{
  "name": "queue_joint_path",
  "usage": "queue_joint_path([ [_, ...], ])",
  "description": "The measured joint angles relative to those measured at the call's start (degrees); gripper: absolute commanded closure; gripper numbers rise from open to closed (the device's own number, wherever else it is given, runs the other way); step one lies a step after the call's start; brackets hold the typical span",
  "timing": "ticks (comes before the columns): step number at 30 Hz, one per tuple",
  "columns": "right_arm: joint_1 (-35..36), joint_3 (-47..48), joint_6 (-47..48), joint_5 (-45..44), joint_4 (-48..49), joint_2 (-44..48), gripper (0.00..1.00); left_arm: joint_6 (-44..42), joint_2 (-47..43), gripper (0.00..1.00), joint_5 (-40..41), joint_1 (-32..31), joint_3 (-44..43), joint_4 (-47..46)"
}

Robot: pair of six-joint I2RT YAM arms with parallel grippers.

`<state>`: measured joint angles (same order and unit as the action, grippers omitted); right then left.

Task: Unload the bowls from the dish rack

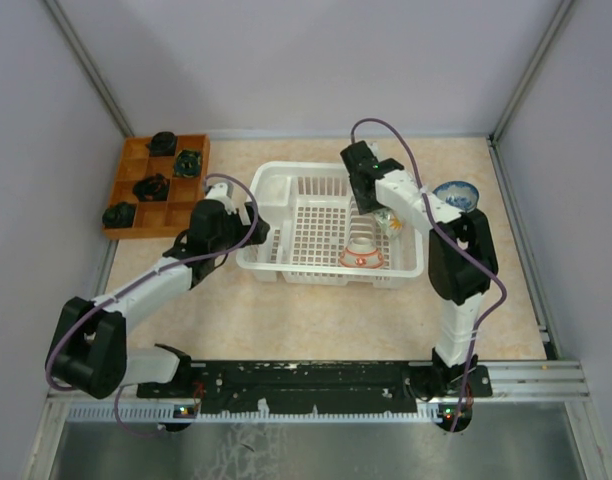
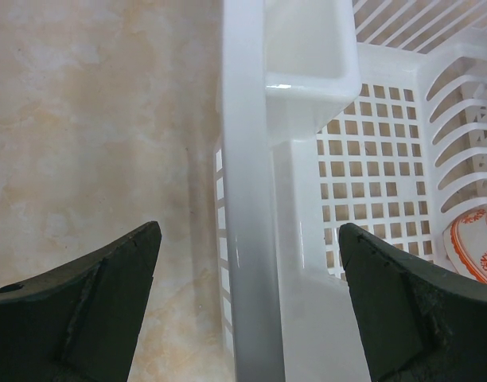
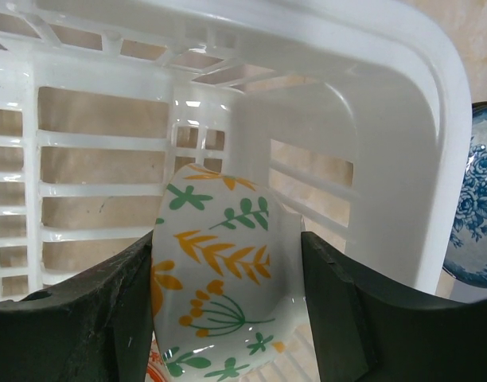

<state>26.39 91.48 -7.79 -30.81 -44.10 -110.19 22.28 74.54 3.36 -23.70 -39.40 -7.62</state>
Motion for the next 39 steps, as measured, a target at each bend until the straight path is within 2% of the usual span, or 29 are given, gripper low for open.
queue_joint_path([
  [10,0.1,0.1,-0.9,-1.9,-0.3,-0.2,0.29,0.0,0.2,0.01,0.0,0.0,0.0,-0.5],
  [14,-0.2,0.9,-0.4,-5.3,-1.7,-0.3,0.22,0.0,0.3,0.01,-0.2,0.0,0.0,-0.6],
  [30,0.1,1.7,-1.8,-9.3,-5.2,-1.0,0.31,0.2,0.7,0.01,-0.5,0.1,0.0,-1.2],
  [39,0.8,0.0,-3.3,-11.0,-8.3,0.8,0.46,0.2,1.0,0.01,-0.9,0.1,-0.3,-1.4],
])
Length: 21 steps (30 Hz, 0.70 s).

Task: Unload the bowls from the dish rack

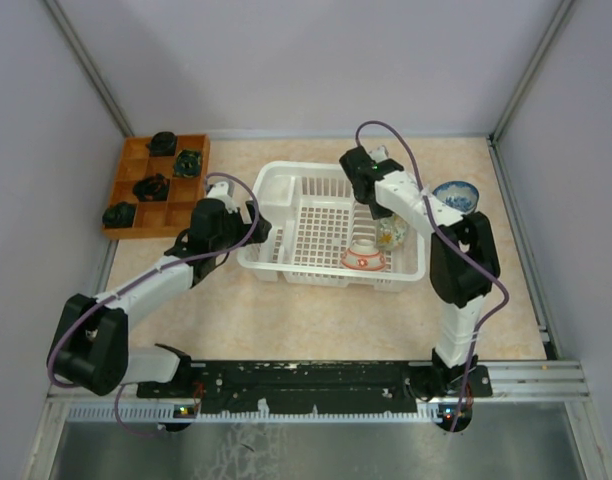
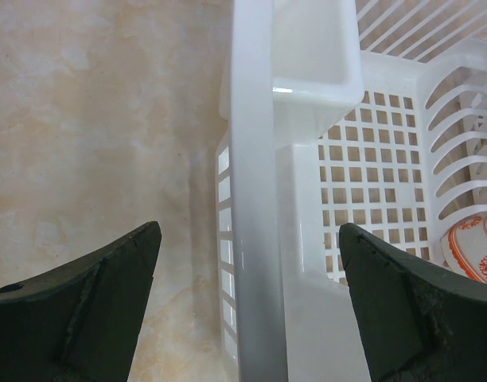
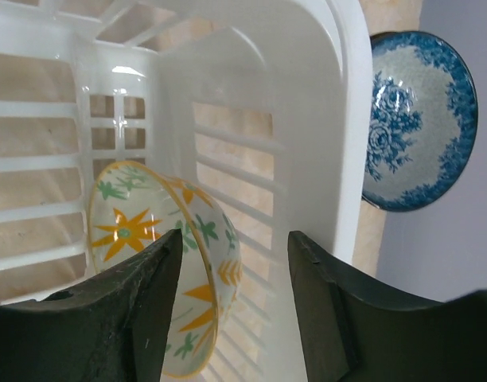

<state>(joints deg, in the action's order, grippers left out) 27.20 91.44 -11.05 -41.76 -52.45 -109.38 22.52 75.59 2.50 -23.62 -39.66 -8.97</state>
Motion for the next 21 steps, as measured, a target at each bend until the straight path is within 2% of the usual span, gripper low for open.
queue_joint_path([
  [2,0.3,-0.4,-0.2,-0.5,-1.0,0.8,0.47,0.0,0.1,0.01,-0.1,0.0,0.0,-0.1],
  [6,1.2,-0.7,-0.7,-1.9,-2.8,2.1,0.56,0.0,0.3,0.01,-0.2,0.0,-0.2,-0.3],
  [21,3.7,-2.8,-3.5,-3.2,-6.6,2.3,0.7,0.6,0.9,0.01,0.3,0.0,-0.4,-0.9],
])
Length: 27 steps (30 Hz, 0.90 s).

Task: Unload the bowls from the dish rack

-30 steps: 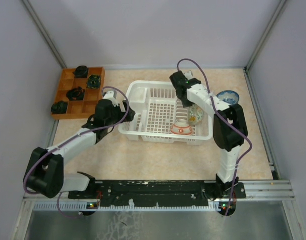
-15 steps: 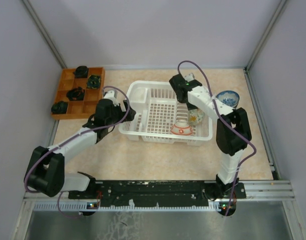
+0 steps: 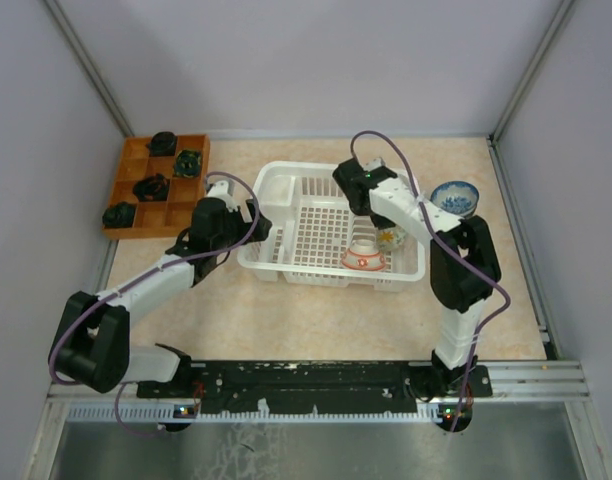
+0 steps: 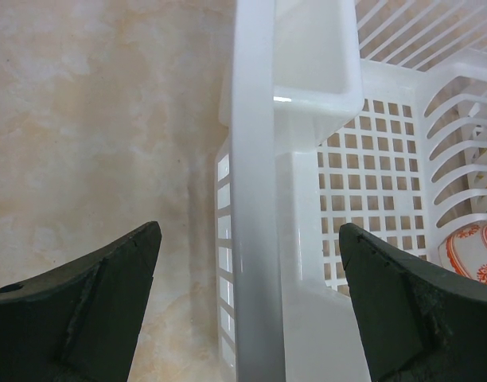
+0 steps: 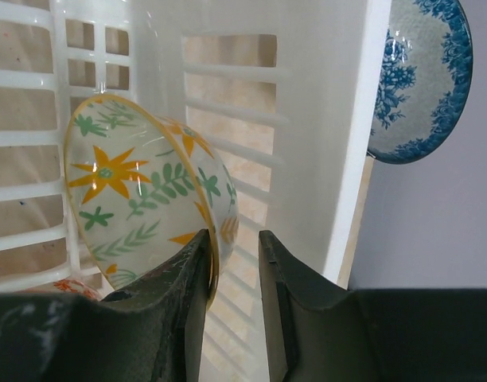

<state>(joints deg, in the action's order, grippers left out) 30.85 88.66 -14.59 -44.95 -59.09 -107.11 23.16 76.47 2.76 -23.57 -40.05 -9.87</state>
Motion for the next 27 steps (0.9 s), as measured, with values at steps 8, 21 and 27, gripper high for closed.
queue_joint_path([
  [8,0.3,-1.7,-1.2,0.2,-0.2,-0.4,0.89,0.6,0.0,0.03,1.6,0.0,0.0,0.0],
  [21,0.5,-1.7,-1.5,-2.4,-0.1,-1.2,1.0,1.6,0.5,0.13,3.7,0.2,0.0,-1.0],
  [27,0.9,-1.6,0.1,-5.6,1.5,-2.6,1.0,1.7,1.0,0.21,4.6,0.3,0.0,-2.0],
])
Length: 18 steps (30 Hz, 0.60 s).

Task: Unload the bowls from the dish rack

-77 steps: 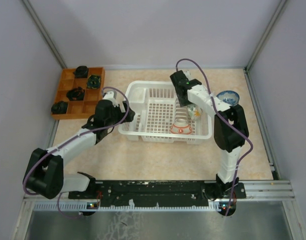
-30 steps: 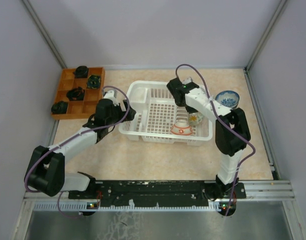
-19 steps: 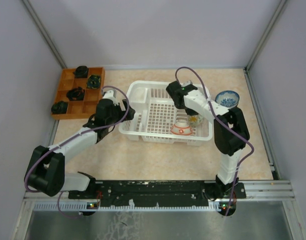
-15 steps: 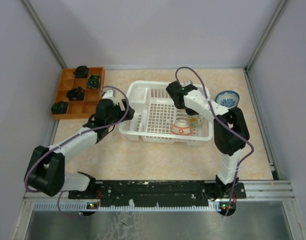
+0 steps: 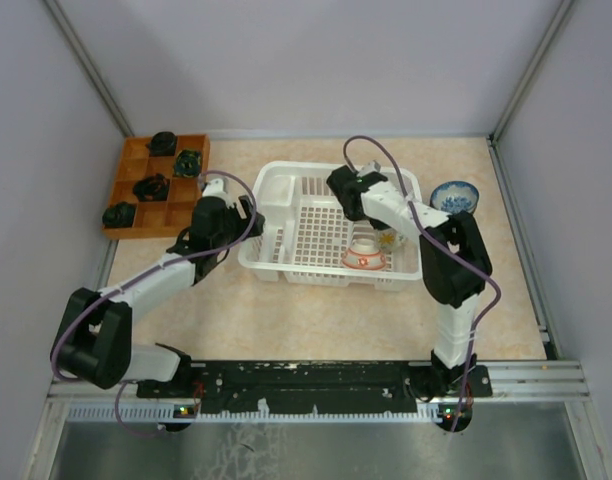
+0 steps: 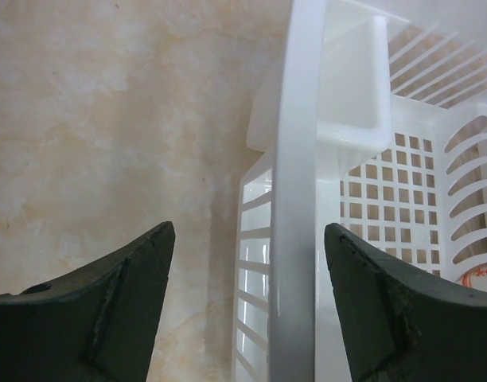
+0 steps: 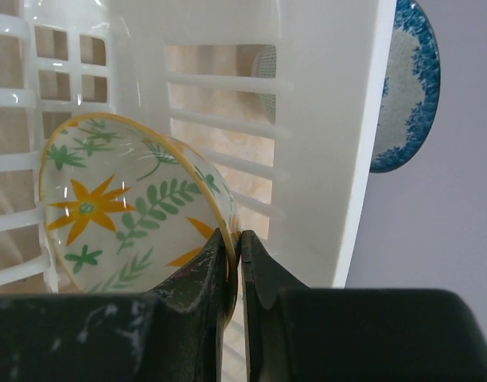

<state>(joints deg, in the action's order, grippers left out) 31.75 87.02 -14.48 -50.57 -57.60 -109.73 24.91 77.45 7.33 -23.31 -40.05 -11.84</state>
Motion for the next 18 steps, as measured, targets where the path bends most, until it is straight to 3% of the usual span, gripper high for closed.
queue_joint_path([
  [3,0.0,0.8,1.2,-2.2,1.2,-1.5,1.0,0.1,0.6,0.27,0.8,0.4,0.0,-0.3],
  [18,-1.3,11.5,9.4,-7.3,9.3,-10.4,1.0,1.1,3.6,0.35,-2.7,3.5,-0.3,-5.2],
])
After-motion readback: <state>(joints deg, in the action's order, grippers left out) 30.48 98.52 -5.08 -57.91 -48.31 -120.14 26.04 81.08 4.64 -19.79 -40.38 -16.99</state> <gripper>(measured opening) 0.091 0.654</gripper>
